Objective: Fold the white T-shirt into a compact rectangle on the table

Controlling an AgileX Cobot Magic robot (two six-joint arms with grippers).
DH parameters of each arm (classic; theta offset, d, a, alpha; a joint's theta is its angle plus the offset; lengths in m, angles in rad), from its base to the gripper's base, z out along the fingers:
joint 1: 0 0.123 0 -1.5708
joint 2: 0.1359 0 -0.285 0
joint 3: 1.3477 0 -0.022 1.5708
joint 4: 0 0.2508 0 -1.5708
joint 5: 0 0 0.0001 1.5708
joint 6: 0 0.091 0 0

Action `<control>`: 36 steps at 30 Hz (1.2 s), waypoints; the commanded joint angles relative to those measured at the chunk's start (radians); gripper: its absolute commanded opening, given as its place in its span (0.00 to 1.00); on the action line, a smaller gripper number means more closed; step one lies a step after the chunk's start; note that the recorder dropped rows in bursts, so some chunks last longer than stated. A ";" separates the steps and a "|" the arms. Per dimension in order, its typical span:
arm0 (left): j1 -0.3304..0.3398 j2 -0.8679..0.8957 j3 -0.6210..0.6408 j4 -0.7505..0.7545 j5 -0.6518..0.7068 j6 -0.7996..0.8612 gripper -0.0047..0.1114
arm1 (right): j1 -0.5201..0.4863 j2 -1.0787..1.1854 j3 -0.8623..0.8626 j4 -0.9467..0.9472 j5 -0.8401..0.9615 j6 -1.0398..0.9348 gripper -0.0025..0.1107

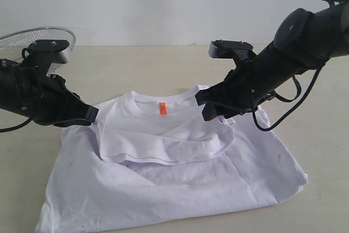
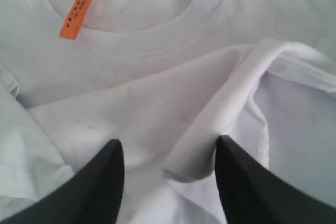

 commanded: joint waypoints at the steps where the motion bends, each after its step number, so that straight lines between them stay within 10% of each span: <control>1: -0.004 -0.002 -0.007 0.005 0.007 0.005 0.08 | -0.003 0.009 -0.010 -0.068 -0.020 0.036 0.41; 6: -0.004 -0.002 -0.007 0.007 0.007 0.005 0.08 | -0.008 0.032 -0.029 -0.093 -0.027 0.035 0.02; 27: -0.004 -0.002 -0.007 0.014 -0.001 0.005 0.08 | -0.029 0.221 -0.438 -0.426 0.030 0.275 0.02; 30: -0.004 -0.002 -0.007 0.014 -0.001 0.005 0.08 | -0.029 0.247 -0.461 -0.426 0.030 0.268 0.08; 36: -0.004 -0.002 -0.007 0.014 -0.011 0.005 0.08 | -0.029 0.223 -0.461 -0.438 0.018 0.283 0.58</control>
